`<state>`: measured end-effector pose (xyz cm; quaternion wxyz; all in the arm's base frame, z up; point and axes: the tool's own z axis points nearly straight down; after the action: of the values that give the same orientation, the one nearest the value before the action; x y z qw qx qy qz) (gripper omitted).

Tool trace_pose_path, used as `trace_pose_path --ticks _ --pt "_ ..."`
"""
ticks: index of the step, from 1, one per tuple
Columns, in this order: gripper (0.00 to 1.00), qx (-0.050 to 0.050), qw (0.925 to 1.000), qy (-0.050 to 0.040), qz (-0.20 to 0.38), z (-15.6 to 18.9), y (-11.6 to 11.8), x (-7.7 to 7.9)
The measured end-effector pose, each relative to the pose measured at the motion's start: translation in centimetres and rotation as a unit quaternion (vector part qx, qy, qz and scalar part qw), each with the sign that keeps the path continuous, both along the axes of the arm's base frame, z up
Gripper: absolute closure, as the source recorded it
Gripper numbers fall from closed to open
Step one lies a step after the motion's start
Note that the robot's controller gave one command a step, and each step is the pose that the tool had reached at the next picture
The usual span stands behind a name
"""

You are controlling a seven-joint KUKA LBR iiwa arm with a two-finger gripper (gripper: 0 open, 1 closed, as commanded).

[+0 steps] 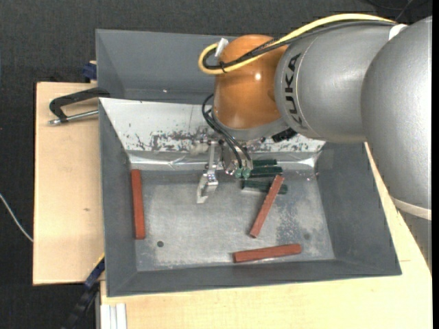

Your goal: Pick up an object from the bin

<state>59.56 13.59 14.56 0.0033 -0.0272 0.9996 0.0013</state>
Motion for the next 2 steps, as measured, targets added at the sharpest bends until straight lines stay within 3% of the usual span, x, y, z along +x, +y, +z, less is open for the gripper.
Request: trace_pose_path --ticks 1,2 --pt "0.0 -0.001 0.9988 0.0037 0.049 -6.9 0.6 0.2" --pt "0.0 0.0 0.9957 0.0032 0.092 -6.7 -2.3 0.3"
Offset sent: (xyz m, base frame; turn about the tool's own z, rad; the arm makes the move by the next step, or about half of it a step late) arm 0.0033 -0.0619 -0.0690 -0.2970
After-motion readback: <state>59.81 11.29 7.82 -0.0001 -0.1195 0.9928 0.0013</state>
